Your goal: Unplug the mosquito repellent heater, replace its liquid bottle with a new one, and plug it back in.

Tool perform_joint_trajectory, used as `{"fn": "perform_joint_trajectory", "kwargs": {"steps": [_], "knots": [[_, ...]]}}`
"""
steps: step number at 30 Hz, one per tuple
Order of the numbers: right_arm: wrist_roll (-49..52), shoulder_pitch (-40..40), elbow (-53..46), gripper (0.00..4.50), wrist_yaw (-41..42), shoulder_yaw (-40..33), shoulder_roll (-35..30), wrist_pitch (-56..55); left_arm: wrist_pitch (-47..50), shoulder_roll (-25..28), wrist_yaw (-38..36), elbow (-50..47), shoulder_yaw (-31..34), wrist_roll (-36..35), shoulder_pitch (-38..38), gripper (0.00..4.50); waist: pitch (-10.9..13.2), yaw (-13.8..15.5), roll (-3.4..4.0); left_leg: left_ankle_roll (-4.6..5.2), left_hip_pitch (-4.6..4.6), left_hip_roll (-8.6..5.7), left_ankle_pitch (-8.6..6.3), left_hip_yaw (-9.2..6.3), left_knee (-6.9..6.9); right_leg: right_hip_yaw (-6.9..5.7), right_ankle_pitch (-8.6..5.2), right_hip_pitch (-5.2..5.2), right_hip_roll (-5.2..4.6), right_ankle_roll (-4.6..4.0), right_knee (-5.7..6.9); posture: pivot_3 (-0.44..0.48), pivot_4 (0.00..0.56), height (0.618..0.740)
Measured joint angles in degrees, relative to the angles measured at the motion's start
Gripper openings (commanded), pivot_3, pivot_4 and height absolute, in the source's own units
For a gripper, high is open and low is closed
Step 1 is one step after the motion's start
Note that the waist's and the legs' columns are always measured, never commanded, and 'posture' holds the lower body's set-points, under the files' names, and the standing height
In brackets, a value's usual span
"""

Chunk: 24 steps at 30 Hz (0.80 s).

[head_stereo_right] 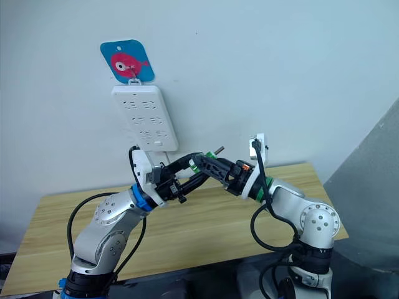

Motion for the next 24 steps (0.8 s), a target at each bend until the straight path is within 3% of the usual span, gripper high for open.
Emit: {"fn": "perform_joint_trajectory", "kwargs": {"steps": [5,8,21,22,24], "knots": [[4.58,0.01,2.21,1.75,-3.68,1.65,0.55,-3.89,-0.84,-0.03,0.7,-0.85,-0.15,0.32,1.21,2.23,0.0,0.0,0.0,0.0,-0.01,0.0,0.0,0.0,0.0,0.01,0.0,0.0,0.0,0.0,-0.01,-0.132,0.127,0.74],[7.61,0.69,2.76,0.85,-5.52,2.06,0.34,-6.07,-1.51,0.15,0.66,-1.92,0.01,0.29,2.02,2.23,0.0,0.03,0.0,0.0,-0.02,0.0,0.0,-0.01,-0.02,0.0,0.0,-0.01,0.0,0.0,-0.01,-0.132,0.127,0.74],[13.65,2.67,3.17,0.84,-8.45,7.46,-4.25,-11.47,-0.51,1.66,-0.09,-2.98,0.02,-1.08,3.57,2.23,0.0,0.05,0.0,0.0,-0.01,0.0,0.0,0.0,-0.02,0.01,-0.01,-0.03,0.0,0.0,-0.01,-0.13,0.12,0.74],[13.65,2.67,3.17,0.84,-8.43,8.22,-4.74,-11.76,-0.48,2.11,-0.44,-3.09,0.3,-1.33,4.0,2.97,0.0,0.05,0.0,0.0,-0.01,0.01,0.0,0.01,-0.02,0.01,-0.01,-0.03,0.0,0.0,-0.02,-0.129,0.118,0.74],[13.65,2.63,3.01,0.84,-8.12,9.28,-5.49,-12.42,-0.32,3.32,-1.43,-3.06,0.21,-1.32,4.45,3.55,0.0,0.06,0.0,0.0,-0.01,0.01,0.0,0.01,-0.02,0.01,-0.01,-0.03,0.0,0.0,-0.02,-0.127,0.116,0.74]]}}
